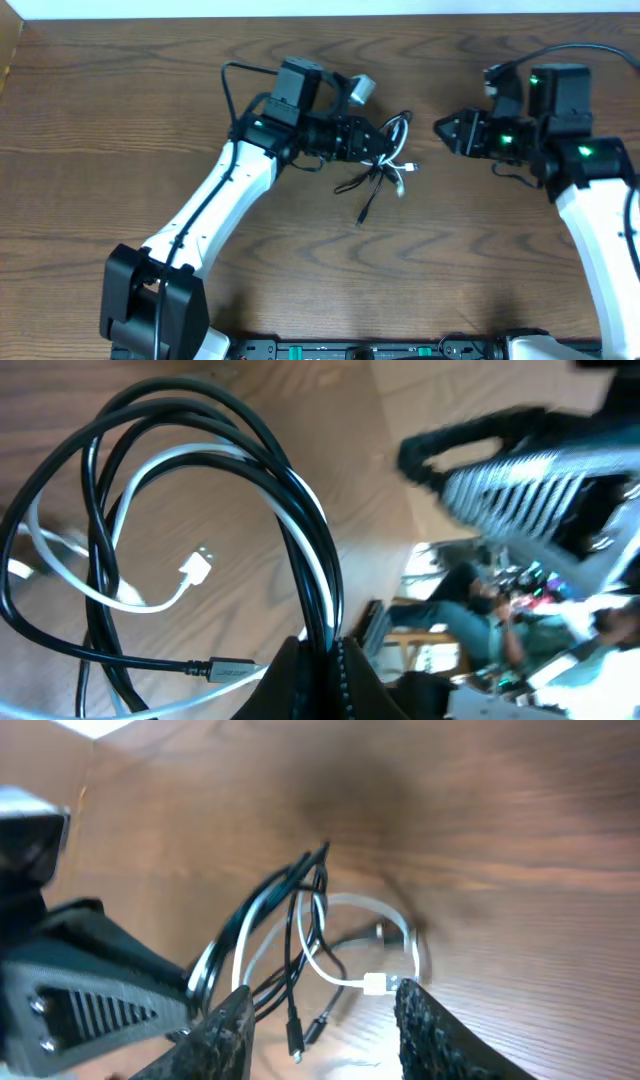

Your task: Untangle cables

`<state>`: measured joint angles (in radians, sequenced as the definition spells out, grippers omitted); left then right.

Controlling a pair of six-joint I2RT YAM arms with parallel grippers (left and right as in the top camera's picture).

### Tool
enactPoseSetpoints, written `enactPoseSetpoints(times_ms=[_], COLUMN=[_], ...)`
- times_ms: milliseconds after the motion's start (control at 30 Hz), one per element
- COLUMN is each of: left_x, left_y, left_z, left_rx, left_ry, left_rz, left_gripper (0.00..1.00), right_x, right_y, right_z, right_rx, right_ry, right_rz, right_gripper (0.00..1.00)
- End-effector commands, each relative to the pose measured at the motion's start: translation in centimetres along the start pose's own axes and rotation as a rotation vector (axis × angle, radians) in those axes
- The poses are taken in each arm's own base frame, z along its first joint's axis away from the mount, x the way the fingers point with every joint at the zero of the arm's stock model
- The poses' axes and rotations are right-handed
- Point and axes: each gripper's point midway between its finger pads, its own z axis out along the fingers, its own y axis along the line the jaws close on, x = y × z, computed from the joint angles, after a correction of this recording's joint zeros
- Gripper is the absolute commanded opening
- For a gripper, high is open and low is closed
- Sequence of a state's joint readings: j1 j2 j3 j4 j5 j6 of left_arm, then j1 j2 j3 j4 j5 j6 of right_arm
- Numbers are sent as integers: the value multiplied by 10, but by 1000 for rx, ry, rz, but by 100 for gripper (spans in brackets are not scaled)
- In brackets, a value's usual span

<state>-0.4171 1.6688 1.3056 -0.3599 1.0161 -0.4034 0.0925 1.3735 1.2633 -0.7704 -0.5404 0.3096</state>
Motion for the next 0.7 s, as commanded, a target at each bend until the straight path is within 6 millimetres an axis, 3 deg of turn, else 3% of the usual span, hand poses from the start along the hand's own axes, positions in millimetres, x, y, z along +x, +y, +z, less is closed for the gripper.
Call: enactPoseSetpoints(times_ms=[0,233,367,533,667], left_x=[-5,-12,-21,-29,-30], left_y=[-8,-9,-28,-41,-48], left_z=[-13,-18,-21,-24,-26], left_rx=[68,89,174,230,256], left_ry=[2,-11,-12,-18,-13], left_rz=[-121,-232,-209,-206,-198], left_gripper=[7,7,7,7,7], right_x=[3,6,12,15,12], right_y=[30,51,56,39,33], right_z=[11,34,48,69,76], right_rx=[-165,-235,-245,-146,-127], right_ry=[50,71,101,124,118], right_rz=[-63,-125,-134,-35,-17], right_gripper=[47,53,53,43,42])
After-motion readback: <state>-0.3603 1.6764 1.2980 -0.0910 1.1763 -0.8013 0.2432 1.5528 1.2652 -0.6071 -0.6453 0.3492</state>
